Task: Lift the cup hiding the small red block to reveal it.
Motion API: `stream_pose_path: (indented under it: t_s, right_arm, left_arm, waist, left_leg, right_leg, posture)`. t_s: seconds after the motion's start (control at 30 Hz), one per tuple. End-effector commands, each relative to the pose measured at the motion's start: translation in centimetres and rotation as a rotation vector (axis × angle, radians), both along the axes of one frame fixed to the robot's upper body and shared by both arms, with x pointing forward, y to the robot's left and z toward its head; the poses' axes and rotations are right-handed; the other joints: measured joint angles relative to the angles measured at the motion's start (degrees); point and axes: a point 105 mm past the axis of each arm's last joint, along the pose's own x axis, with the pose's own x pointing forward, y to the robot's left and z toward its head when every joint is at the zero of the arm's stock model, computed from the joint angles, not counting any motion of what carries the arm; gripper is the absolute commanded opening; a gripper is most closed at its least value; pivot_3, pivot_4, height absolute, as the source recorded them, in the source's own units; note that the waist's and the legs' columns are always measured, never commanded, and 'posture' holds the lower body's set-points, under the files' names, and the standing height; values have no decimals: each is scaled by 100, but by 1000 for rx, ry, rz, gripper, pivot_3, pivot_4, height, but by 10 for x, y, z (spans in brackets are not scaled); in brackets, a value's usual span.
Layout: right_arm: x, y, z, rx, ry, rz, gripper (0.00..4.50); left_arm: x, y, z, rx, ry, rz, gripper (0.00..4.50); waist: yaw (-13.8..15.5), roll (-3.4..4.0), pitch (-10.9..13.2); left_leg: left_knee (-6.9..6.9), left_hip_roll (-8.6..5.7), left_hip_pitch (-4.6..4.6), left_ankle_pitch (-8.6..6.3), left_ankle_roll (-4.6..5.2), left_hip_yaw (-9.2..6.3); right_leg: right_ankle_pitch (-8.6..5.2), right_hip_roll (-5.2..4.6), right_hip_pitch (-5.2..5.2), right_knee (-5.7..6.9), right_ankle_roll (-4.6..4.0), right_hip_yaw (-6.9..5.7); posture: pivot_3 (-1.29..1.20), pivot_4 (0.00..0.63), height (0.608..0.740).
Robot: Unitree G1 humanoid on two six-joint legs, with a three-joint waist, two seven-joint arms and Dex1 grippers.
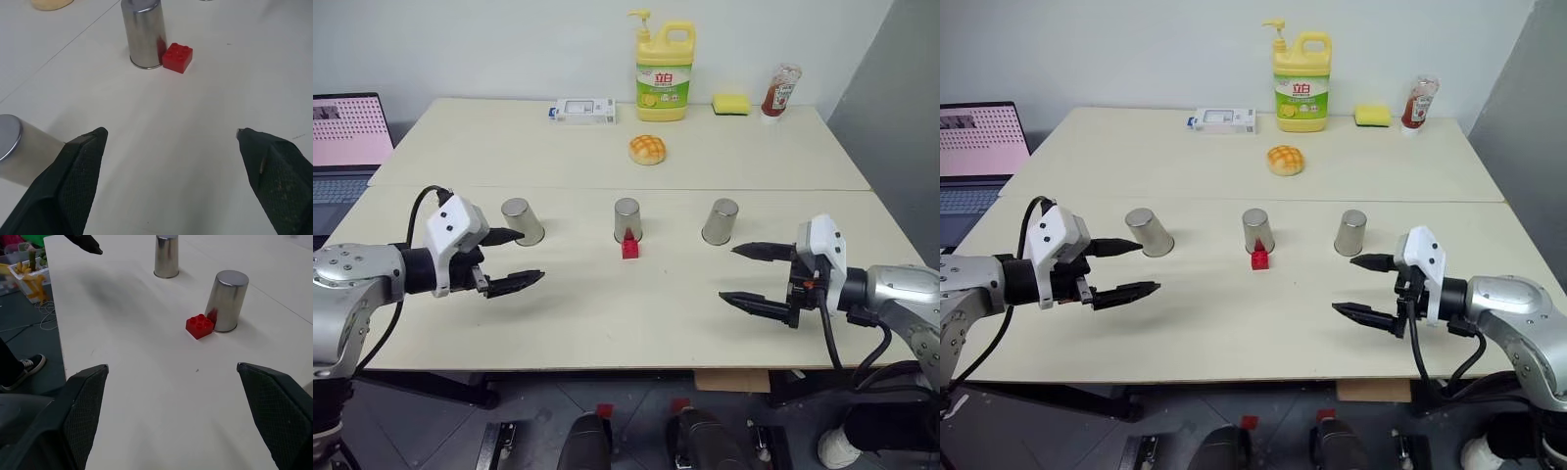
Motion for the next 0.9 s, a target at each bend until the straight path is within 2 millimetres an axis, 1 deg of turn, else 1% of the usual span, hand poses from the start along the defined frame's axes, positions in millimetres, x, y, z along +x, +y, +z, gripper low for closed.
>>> stream_pose_path:
  t_s: [0.03,0.3,0.9]
  right_arm:
    - [0,4,10,7,-51,25,4476]
    - [0,5,12,4,-54,23,4476]
    - [2,4,13,-20,-68,2,4476]
  left_arm:
    - [-2,0,16,11,-48,-1,4500]
    - [-3,-1,16,8,-42,-2,4500]
    - [-4,-2,9,16,-31,5,4500]
  waist:
    - [-1,0,0]
    - [2,0,0]
    - [2,0,0]
  left_leg:
    - [0,0,0,0,0,0]
    - [0,0,0,0,0,-1]
    - [0,1,-1,0,0,-2]
  right_leg:
    - [0,0,0,0,0,0]
    - [0,-1,0,-1,0,0]
    - [0,-1,0,-2,0,0]
  posture:
    - [0,150,740]
    - [0,150,740]
    - [0,150,740]
